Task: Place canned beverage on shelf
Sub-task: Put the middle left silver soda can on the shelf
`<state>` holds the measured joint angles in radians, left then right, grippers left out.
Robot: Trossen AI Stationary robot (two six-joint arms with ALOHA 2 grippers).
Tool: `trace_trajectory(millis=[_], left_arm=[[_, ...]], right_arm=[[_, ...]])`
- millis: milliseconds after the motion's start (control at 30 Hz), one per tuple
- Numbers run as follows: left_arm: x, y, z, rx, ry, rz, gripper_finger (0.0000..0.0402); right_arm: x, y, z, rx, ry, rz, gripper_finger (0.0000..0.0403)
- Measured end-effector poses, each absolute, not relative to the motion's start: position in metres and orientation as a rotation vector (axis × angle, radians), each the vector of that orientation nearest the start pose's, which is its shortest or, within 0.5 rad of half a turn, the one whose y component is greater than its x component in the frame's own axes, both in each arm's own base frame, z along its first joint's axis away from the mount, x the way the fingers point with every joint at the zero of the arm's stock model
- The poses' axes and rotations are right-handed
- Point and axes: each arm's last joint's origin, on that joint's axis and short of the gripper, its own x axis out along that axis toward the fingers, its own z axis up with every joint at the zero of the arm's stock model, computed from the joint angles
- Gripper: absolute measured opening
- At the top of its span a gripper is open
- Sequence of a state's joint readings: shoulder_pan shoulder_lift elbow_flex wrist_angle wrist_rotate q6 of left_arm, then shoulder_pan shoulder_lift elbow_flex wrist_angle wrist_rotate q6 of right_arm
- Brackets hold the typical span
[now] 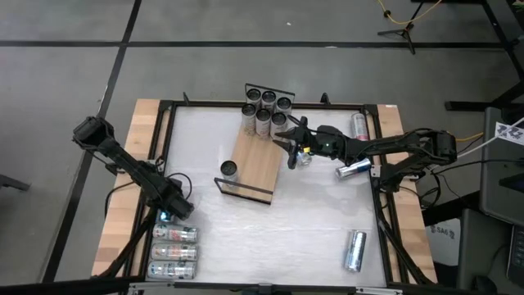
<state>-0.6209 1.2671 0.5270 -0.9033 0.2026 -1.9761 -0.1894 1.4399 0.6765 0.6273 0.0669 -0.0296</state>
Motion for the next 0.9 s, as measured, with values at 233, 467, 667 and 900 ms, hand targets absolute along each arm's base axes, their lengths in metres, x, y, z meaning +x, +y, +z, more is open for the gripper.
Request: trace_trajectory(millis=[233, 467, 667, 900], left_arm=[[0.124, -0.095, 0.139, -1.095, 1.492, 1.13, 0.0251], [0.123, -0.093, 0.142, -1.119, 1.432, 1.127, 0.0213], [0.125, -0.087, 0.151, -1.154, 1.187, 1.106, 0.0214], [0.122, -0.076, 0.166, -1.193, 0.897, 1.064, 0.0214]], right_arm=[[0.294, -0.058, 0.226, -0.021, 0.138, -0.254, 0.0113], [0.294, -0.058, 0.226, -0.021, 0.137, -0.254, 0.0113], [0.294, -0.058, 0.226, -0.021, 0.137, -0.254, 0.0113], [0.294, -0.058, 0.227, -0.022, 0.134, -0.254, 0.0113]])
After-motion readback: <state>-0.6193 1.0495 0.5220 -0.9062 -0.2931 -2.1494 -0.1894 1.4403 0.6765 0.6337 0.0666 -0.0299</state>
